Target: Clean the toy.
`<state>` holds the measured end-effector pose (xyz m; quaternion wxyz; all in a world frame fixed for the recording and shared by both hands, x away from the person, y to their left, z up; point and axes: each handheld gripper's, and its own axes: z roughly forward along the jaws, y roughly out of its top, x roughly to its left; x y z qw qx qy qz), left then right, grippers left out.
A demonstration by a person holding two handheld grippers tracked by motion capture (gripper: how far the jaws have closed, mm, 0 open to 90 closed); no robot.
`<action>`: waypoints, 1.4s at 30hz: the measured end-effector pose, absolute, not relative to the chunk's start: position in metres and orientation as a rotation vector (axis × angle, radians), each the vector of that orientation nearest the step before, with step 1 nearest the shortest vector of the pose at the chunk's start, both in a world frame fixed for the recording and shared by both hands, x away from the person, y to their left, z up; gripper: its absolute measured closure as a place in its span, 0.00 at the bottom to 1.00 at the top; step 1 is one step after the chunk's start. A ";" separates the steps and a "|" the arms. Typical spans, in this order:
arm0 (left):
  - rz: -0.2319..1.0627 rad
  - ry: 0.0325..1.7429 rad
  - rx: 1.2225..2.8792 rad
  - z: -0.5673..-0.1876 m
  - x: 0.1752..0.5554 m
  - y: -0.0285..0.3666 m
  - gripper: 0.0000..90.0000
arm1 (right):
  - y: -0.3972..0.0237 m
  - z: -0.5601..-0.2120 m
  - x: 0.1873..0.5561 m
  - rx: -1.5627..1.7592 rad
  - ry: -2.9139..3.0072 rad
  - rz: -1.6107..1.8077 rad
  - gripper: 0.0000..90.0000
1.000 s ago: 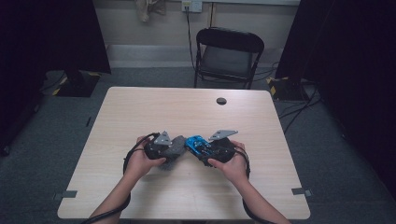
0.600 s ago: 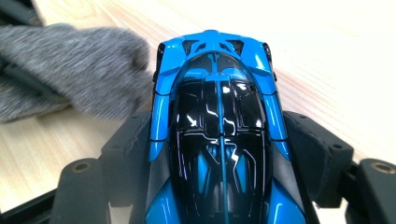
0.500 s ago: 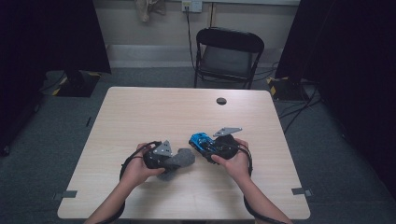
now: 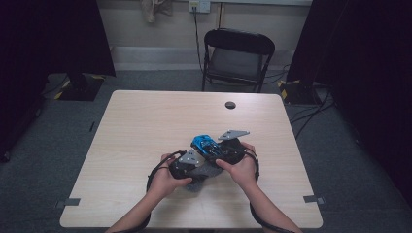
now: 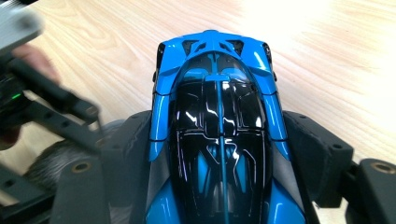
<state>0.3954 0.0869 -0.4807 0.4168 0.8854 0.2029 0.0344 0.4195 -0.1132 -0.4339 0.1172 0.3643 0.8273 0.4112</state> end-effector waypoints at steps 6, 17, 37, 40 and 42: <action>0.090 0.621 2.166 -0.483 0.406 0.095 0.77 | -0.115 -0.436 0.418 1.067 2.432 1.206 0.31; 0.157 0.758 2.120 -0.479 0.423 0.118 0.77 | -0.112 -0.434 0.412 1.031 2.452 1.216 0.31; 0.254 0.856 2.185 -0.475 0.426 0.145 0.77 | -0.111 -0.431 0.411 1.008 2.452 1.210 0.31; 0.222 0.812 2.202 -0.476 0.418 0.138 0.77 | -0.113 -0.429 0.413 1.012 2.437 1.215 0.31; 0.200 0.786 2.202 -0.476 0.413 0.132 0.77 | -0.113 -0.428 0.414 1.020 2.439 1.214 0.31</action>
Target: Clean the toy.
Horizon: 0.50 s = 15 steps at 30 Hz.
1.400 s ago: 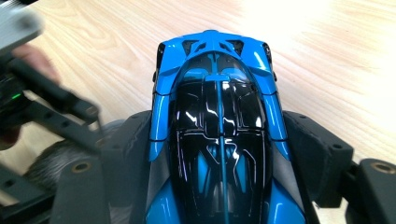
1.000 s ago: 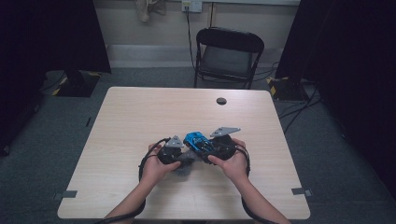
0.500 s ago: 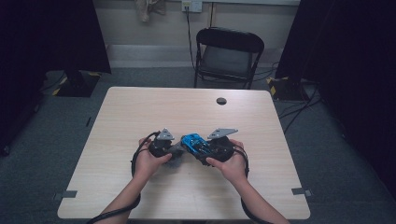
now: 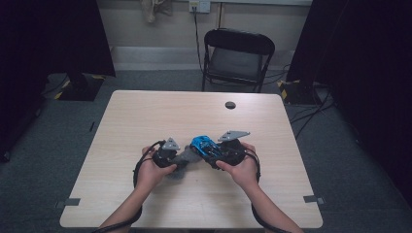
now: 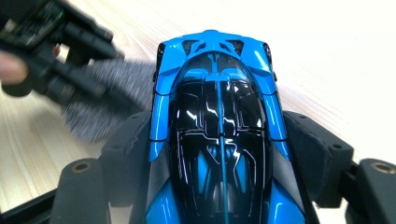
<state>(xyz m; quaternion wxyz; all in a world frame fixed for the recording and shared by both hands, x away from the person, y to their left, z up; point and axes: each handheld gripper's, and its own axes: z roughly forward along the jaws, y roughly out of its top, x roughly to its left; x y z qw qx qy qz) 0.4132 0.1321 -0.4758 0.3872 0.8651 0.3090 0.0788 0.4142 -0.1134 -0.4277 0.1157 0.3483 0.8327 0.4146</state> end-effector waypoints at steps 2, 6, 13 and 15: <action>0.154 0.747 2.197 -0.476 0.407 0.122 0.77 | -0.114 -0.427 0.417 1.033 2.427 1.217 0.31; 0.098 0.678 2.204 -0.477 0.396 0.100 0.77 | -0.113 -0.427 0.419 1.039 2.421 1.213 0.31; 0.056 0.681 2.153 -0.479 0.397 0.091 0.77 | -0.112 -0.433 0.416 1.047 2.432 1.216 0.31; 0.069 0.685 2.157 -0.480 0.398 0.092 0.77 | -0.111 -0.434 0.415 1.043 2.437 1.211 0.31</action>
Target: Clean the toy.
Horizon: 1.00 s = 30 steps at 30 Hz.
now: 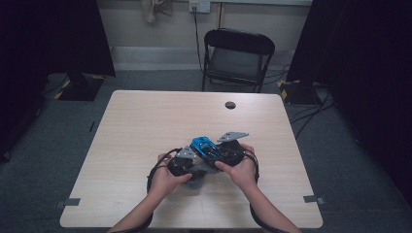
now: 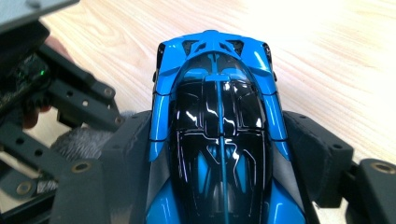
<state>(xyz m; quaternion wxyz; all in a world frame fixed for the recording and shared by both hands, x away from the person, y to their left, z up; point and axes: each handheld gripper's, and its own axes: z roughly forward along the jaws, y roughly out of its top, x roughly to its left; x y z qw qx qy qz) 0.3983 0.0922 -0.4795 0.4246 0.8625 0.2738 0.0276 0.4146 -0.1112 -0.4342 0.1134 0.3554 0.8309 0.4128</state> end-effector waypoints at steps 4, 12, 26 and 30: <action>0.091 0.731 2.144 -0.480 0.405 0.101 0.77 | -0.110 -0.435 0.413 1.034 2.449 1.208 0.31; 0.153 0.849 2.131 -0.478 0.422 0.124 0.77 | -0.109 -0.435 0.411 1.016 2.462 1.216 0.31; 0.193 0.928 2.118 -0.477 0.429 0.142 0.77 | -0.107 -0.436 0.409 1.010 2.465 1.228 0.31; 0.147 0.867 2.136 -0.478 0.417 0.129 0.77 | -0.111 -0.432 0.413 1.025 2.441 1.235 0.31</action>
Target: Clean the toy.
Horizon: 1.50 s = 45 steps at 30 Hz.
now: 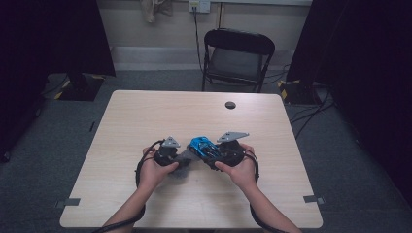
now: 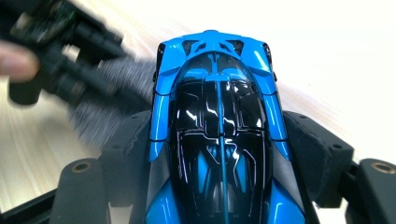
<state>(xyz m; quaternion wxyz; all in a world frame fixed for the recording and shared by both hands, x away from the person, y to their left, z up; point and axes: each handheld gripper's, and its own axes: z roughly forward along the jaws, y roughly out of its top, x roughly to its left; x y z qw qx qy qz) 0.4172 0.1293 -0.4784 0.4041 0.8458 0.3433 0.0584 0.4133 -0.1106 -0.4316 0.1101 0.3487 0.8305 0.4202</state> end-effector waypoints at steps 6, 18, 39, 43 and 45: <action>0.058 0.749 2.137 -0.481 0.401 0.100 0.77 | -0.111 -0.426 0.418 1.035 2.425 1.240 0.31; -0.017 0.700 2.098 -0.483 0.393 0.080 0.77 | -0.110 -0.433 0.418 1.055 2.427 1.228 0.31; 0.134 0.893 2.051 -0.481 0.428 0.128 0.77 | -0.107 -0.434 0.411 1.018 2.457 1.235 0.31; 0.176 0.902 2.067 -0.478 0.430 0.134 0.77 | -0.107 -0.435 0.410 1.017 2.460 1.238 0.31; 0.183 0.920 2.057 -0.478 0.432 0.138 0.77 | -0.107 -0.435 0.410 1.019 2.460 1.241 0.31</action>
